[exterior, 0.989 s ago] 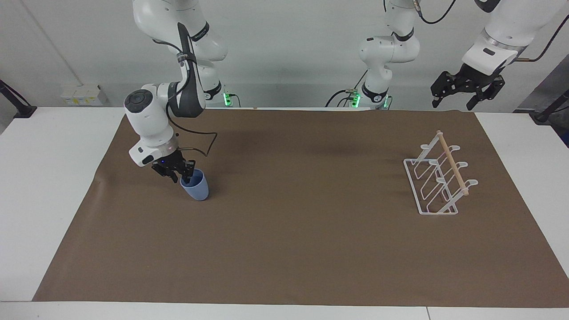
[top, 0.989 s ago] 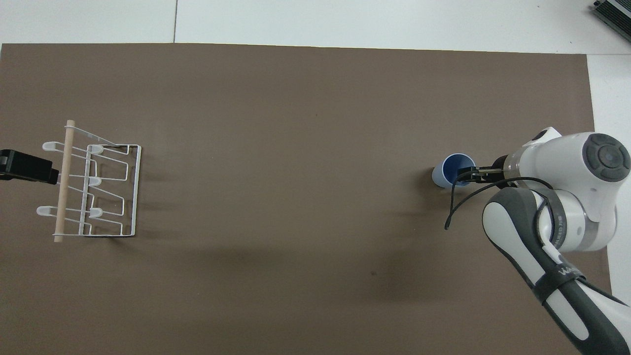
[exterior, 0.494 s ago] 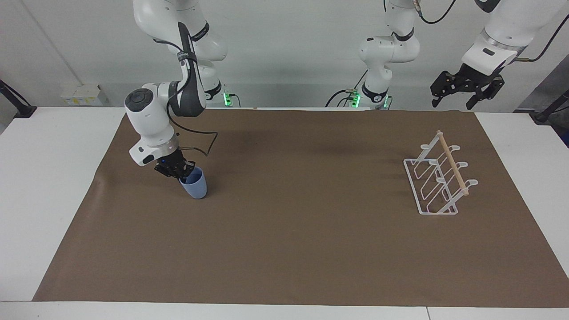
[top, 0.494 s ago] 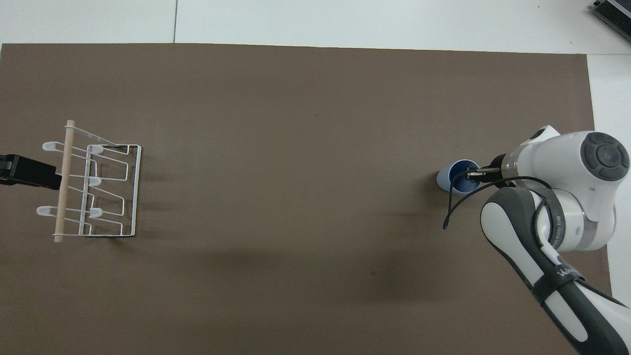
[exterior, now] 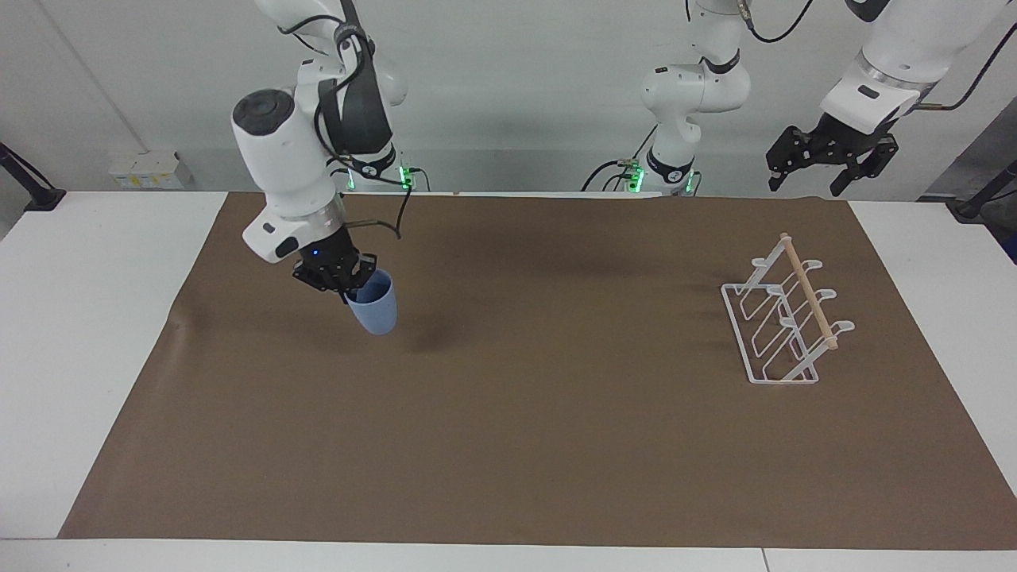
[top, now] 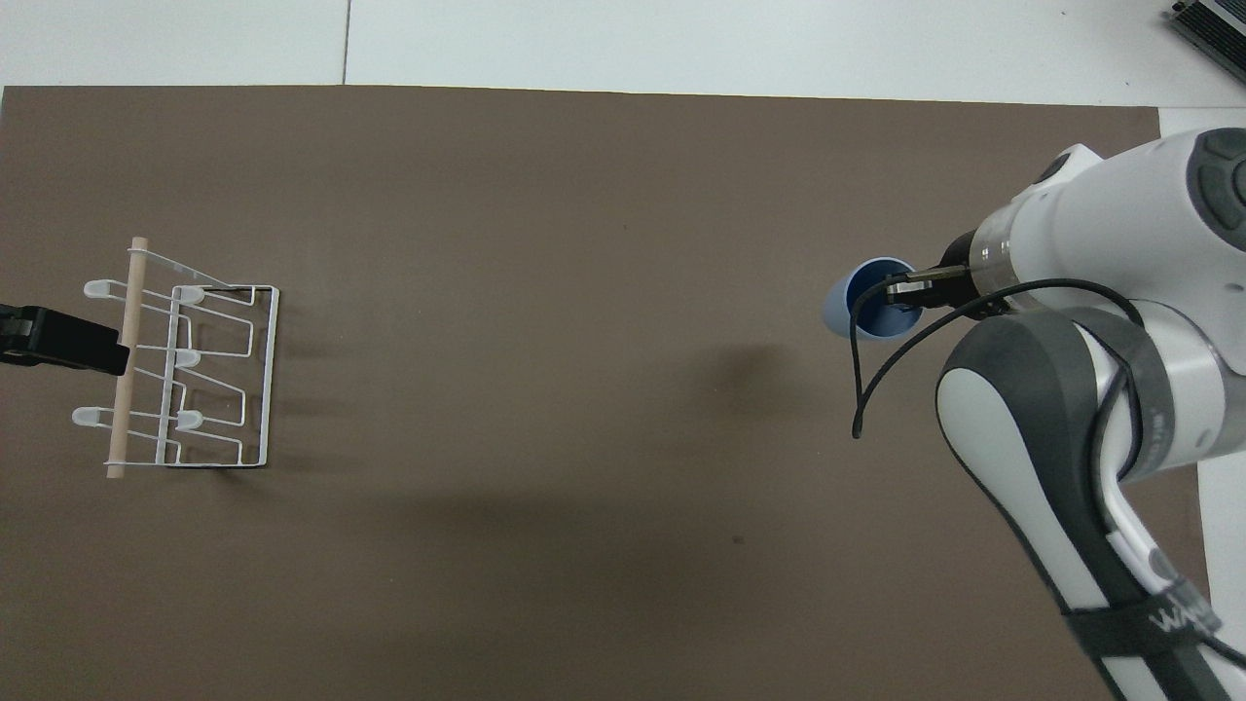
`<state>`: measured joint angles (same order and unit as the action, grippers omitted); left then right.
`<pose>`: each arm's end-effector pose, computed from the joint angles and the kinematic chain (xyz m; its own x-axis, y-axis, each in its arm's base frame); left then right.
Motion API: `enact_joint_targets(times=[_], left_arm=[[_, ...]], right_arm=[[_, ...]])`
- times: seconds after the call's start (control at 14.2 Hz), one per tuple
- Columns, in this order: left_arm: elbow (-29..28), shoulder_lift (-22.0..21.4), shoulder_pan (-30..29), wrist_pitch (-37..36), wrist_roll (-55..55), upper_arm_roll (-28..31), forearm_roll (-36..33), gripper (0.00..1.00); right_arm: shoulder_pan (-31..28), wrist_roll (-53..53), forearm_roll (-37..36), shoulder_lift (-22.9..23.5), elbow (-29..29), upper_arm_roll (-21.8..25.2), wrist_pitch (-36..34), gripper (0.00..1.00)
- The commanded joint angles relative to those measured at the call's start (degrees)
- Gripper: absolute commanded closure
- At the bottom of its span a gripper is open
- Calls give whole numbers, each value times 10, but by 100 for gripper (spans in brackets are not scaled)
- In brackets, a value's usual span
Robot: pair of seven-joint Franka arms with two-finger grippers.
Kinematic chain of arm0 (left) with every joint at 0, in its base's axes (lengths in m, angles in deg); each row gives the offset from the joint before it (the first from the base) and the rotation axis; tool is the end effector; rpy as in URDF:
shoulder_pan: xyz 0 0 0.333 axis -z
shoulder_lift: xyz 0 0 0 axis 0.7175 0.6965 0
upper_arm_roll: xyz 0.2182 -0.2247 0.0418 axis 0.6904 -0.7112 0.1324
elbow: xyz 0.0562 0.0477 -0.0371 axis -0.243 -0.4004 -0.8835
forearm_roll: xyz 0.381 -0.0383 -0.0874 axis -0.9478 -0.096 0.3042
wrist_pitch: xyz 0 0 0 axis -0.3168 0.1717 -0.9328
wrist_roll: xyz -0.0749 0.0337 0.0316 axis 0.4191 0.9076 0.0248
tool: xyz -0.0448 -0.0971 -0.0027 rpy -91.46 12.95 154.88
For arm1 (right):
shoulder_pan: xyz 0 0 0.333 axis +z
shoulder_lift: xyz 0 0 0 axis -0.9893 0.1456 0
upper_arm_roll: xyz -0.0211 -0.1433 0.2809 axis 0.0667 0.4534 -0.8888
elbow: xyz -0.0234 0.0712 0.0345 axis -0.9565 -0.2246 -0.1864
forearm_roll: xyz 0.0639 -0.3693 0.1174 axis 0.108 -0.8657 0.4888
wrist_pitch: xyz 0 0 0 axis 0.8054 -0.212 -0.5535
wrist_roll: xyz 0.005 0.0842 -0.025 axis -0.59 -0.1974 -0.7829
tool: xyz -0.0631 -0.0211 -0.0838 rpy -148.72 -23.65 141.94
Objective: Hang cup on cup holder
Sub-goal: 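Lift the blue cup and carry it toward the left gripper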
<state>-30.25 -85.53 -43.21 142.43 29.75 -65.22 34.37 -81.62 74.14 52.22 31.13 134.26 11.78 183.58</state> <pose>0.5185 -0.0459 0.6633 0.9857 -0.1597 -0.0535 -0.1592 -0.9871 0.0145 0.5823 0.1234 0.5399 0.9901 0.0879 0.1094 0.0923 -0.9951 -0.0361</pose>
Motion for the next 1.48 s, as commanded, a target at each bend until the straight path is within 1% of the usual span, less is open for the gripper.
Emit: enact_joint_targets(times=[0.0,0.07,0.14,0.21,0.28,0.35,0.42,0.49,0.57,0.64,0.71,0.85,0.92,0.99,1.06,1.2,1.41], left_arm=[[-14,-14,13,7,-5,3,-5,0],[-14,-13,16,10,-5,3,-5,0],[-18,-14,20,20,-8,3,-4,0],[-26,-17,22,35,-26,2,-3,0],[-40,-22,25,54,-74,2,-2,0],[-54,-27,28,72,-147,2,-2,0],[-62,-29,29,87,-220,2,-1,0],[-70,-31,35,104,-283,2,2,0],[-77,-35,44,121,-322,2,7,0],[-84,-37,50,133,-353,1,9,0],[-91,-39,60,142,-382,0,15,0],[-102,-46,71,155,-440,0,31,0],[-103,-46,75,155,-465,0,42,0],[-103,-46,75,155,-489,0,55,0],[-106,-49,75,152,-520,0,60,0],[-127,-60,75,149,-597,0,63,0],[-128,-62,69,146,-631,2,64,0]], right_arm=[[23,17,-1,-15,-57,-19,-51,100],[23,17,3,-24,-65,-39,-58,100],[22,17,23,-32,-67,-56,-58,100],[22,15,65,-37,-67,-63,-54,100],[22,13,140,-38,-62,-71,-46,100],[25,13,224,-43,-58,-76,-32,100],[43,16,282,-46,-55,-79,-11,100],[60,18,314,-46,-54,-79,8,100],[81,30,331,-46,-53,-79,33,100],[106,68,356,-46,-51,-79,68,100],[130,118,384,-45,-47,-79,111,100],[189,188,460,-37,-36,-79,219,100],[211,216,488,-33,-28,-79,270,100],[228,244,512,-31,-26,-79,304,100],[236,275,535,-28,-25,-79,317,100],[237,303,574,-29,-25,-79,317,100],[229,297,575,-35,-10,-78,308,100]])
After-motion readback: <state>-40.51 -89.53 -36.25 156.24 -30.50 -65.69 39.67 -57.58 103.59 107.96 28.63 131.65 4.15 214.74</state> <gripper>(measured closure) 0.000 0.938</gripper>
